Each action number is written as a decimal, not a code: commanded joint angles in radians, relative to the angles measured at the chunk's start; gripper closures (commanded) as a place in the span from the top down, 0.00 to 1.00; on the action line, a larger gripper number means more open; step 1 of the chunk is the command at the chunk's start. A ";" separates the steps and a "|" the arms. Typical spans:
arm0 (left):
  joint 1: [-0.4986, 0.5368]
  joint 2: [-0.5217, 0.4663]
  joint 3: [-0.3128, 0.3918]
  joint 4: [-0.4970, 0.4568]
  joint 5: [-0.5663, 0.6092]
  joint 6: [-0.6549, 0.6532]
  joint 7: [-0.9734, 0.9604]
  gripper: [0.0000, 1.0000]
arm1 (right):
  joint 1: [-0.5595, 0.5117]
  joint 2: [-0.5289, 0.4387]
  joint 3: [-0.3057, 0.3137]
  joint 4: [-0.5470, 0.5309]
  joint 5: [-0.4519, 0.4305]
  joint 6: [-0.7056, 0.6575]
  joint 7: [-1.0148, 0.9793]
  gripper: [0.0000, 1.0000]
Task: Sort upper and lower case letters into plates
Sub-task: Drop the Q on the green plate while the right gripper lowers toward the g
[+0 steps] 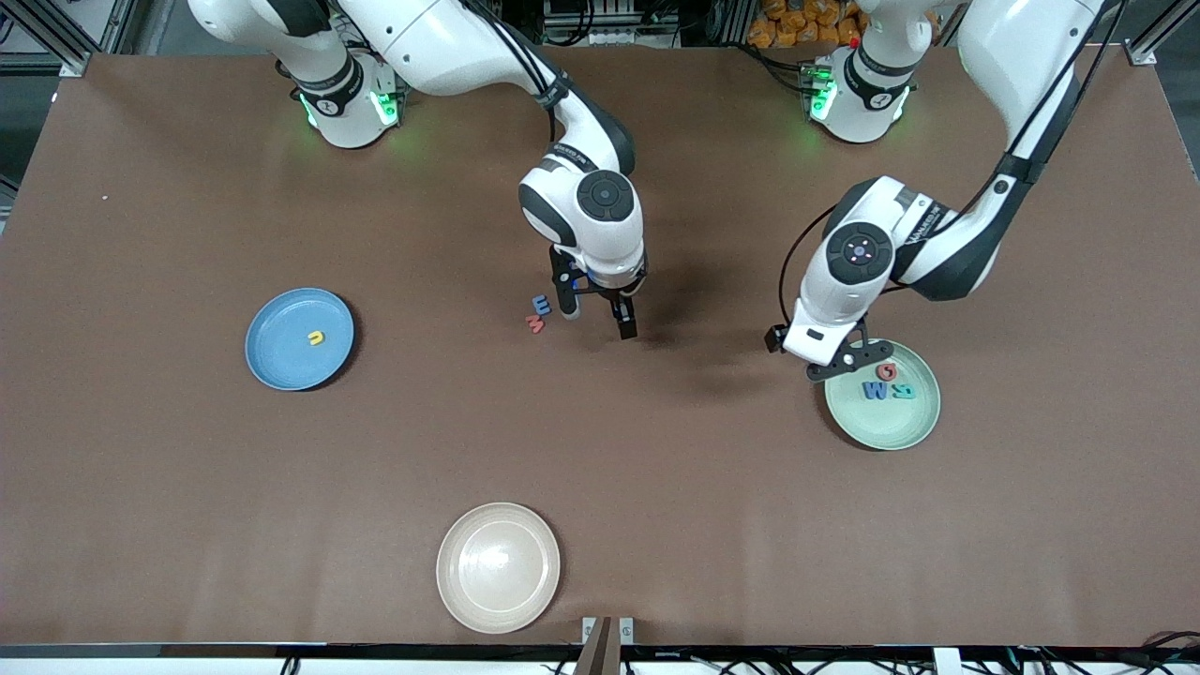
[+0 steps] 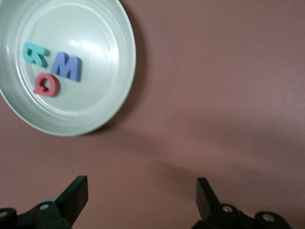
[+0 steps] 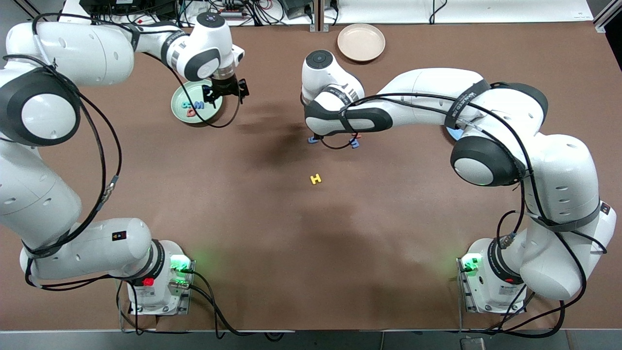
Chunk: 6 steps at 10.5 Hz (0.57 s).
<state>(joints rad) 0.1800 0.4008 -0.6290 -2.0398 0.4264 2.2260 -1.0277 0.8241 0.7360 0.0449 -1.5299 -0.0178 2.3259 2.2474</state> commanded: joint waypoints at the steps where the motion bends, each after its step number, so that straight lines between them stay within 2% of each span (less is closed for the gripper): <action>1: 0.001 -0.023 -0.015 -0.020 -0.023 -0.006 -0.063 1.00 | 0.006 0.034 -0.008 0.017 -0.019 0.033 0.035 1.00; 6: -0.040 -0.014 -0.024 -0.025 -0.049 -0.006 -0.110 1.00 | 0.023 0.063 -0.008 0.002 -0.031 0.067 0.020 1.00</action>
<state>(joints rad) 0.1461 0.4008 -0.6446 -2.0522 0.3947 2.2260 -1.1101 0.8309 0.7930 0.0418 -1.5306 -0.0227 2.3725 2.2469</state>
